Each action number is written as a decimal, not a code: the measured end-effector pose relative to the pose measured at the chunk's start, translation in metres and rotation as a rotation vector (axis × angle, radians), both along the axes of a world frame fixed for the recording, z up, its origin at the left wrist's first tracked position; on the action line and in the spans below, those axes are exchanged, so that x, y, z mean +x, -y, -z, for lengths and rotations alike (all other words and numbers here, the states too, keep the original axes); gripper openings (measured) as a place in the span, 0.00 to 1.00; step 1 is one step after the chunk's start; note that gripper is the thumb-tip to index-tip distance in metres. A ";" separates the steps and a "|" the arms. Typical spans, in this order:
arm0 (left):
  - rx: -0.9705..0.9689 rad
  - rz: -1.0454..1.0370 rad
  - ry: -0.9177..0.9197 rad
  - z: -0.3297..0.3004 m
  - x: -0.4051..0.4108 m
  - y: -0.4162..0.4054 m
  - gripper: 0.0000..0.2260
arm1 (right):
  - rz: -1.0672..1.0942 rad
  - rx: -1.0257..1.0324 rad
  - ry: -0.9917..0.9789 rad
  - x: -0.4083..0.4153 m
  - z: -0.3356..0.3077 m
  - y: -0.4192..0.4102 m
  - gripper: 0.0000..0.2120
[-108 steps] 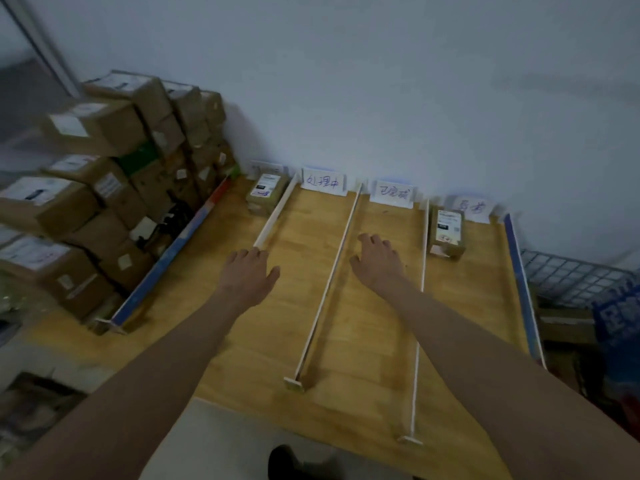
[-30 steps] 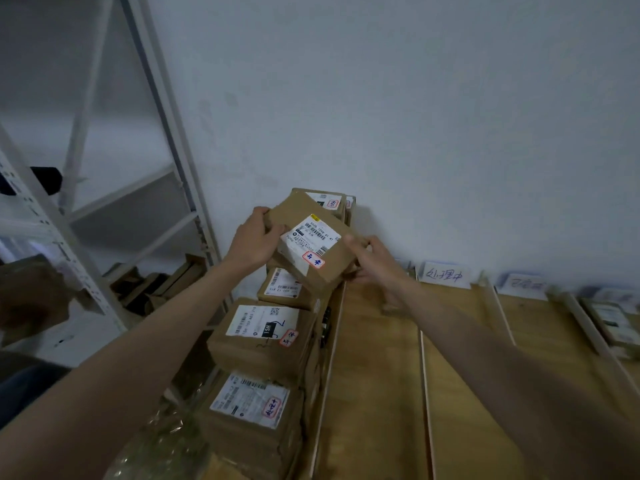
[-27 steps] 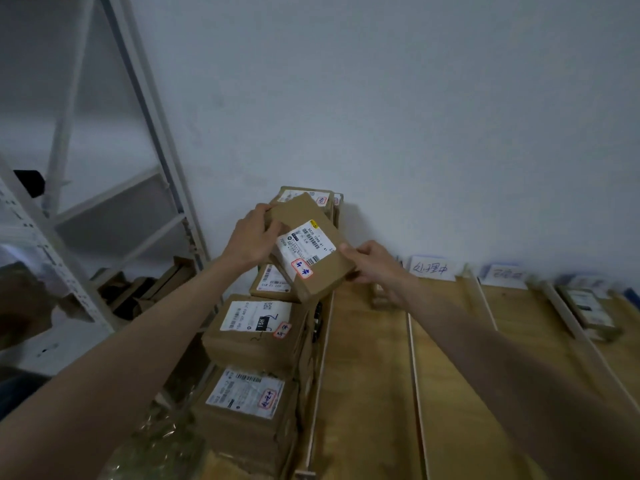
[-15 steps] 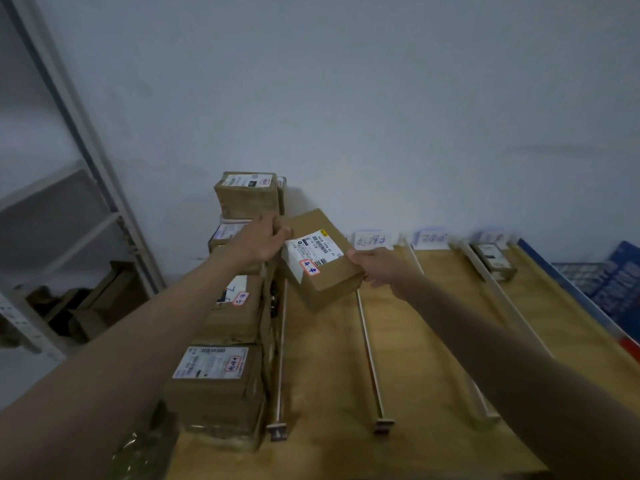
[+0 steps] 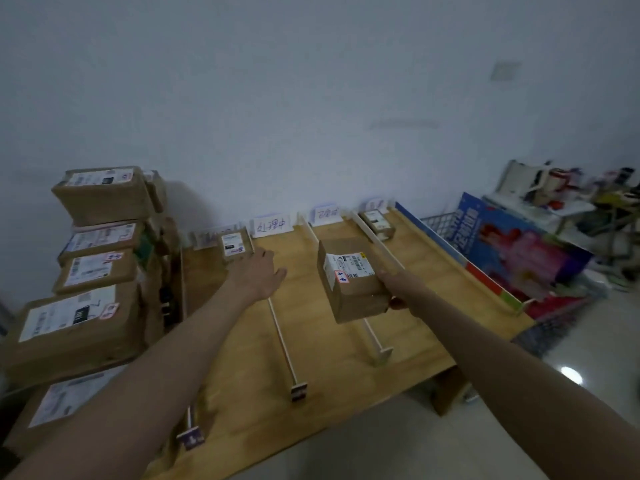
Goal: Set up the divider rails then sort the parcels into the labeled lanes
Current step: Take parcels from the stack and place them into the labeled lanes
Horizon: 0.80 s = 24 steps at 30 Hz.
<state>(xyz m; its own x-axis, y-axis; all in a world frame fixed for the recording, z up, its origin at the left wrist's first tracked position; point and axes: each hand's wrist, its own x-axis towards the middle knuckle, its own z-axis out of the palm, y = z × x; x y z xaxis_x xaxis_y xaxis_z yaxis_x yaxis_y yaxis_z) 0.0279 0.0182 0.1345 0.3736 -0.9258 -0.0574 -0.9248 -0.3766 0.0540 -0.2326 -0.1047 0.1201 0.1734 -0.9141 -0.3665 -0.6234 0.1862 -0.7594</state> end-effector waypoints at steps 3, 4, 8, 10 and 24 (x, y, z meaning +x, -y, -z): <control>0.028 0.064 0.010 0.005 -0.044 0.029 0.27 | 0.097 -0.017 -0.008 -0.047 0.004 0.019 0.22; 0.030 0.090 0.022 0.008 -0.058 0.040 0.27 | 0.112 -0.026 -0.014 -0.062 0.007 0.025 0.22; 0.030 0.167 0.049 0.017 -0.122 0.086 0.27 | 0.157 -0.035 -0.004 -0.124 0.015 0.053 0.21; 0.024 0.191 0.052 0.020 -0.157 0.110 0.26 | 0.155 -0.056 -0.022 -0.157 0.017 0.070 0.21; 0.099 0.173 0.032 0.052 -0.329 0.234 0.27 | 0.112 -0.089 -0.090 -0.299 0.047 0.209 0.26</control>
<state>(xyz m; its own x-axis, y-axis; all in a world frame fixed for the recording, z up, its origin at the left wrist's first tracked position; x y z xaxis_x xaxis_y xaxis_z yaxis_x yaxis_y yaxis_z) -0.3014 -0.2154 0.0821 0.2130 -0.9667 -0.1417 -0.9767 -0.2143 -0.0061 -0.5315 -0.3141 0.0733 0.0393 -0.9555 -0.2922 -0.6687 0.1922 -0.7182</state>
